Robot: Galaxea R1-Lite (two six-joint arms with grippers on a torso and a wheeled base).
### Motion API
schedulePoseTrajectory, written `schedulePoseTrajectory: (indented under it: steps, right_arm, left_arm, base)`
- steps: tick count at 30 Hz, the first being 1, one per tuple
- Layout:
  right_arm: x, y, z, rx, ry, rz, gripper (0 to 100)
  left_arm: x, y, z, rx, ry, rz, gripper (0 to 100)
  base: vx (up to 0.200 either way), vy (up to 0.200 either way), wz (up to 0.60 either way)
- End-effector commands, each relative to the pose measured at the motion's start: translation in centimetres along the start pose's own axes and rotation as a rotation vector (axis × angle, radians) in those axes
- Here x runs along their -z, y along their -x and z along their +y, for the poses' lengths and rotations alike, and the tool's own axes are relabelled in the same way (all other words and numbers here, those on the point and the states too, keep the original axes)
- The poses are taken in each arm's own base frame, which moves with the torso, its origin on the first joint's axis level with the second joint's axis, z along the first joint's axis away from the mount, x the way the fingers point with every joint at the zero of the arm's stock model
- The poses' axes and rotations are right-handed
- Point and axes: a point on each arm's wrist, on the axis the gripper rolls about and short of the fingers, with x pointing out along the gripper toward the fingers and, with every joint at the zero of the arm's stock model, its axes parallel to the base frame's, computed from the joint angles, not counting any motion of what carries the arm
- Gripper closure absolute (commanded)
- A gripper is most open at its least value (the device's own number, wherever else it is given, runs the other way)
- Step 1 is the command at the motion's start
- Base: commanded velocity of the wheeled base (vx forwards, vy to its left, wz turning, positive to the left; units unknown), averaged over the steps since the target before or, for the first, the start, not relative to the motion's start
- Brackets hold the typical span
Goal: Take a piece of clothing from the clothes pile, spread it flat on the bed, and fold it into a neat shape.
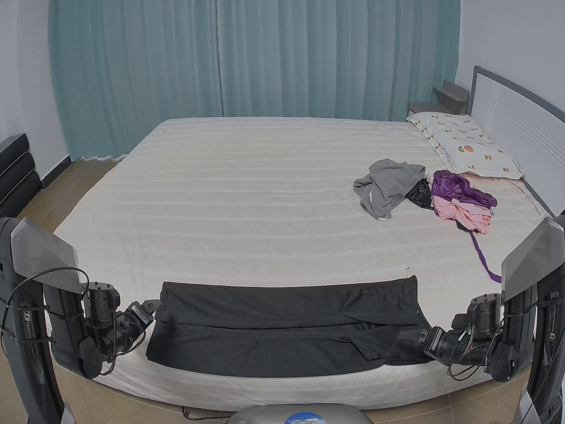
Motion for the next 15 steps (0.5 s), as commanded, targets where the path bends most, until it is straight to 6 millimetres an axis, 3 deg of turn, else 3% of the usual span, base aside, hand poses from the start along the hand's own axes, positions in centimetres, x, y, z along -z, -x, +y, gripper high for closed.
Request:
schedulePoseTrajectory:
  steps: [1, 10, 15]
  right_arm:
    - [-1.1, 0.9, 0.7, -0.039, 0.003, -0.062, 0]
    - [-4.0, 2.3, 1.3, -0.119, -0.082, -0.188, 0]
    - [-4.3, 2.1, 1.1, -0.12, -0.107, -0.196, 0]
  left_arm:
    - [-0.4, 0.6, -0.4, 0.018, -0.003, -0.019, 0]
    - [-1.1, 0.8, -0.9, 0.046, 0.086, -0.048, 0]
    - [-0.9, 0.8, -1.0, 0.046, 0.081, -0.039, 0]
  base:
    - [0.0, 0.0, 0.0]
    - [0.0, 0.0, 0.0]
    - [0.2, 0.0, 0.0]
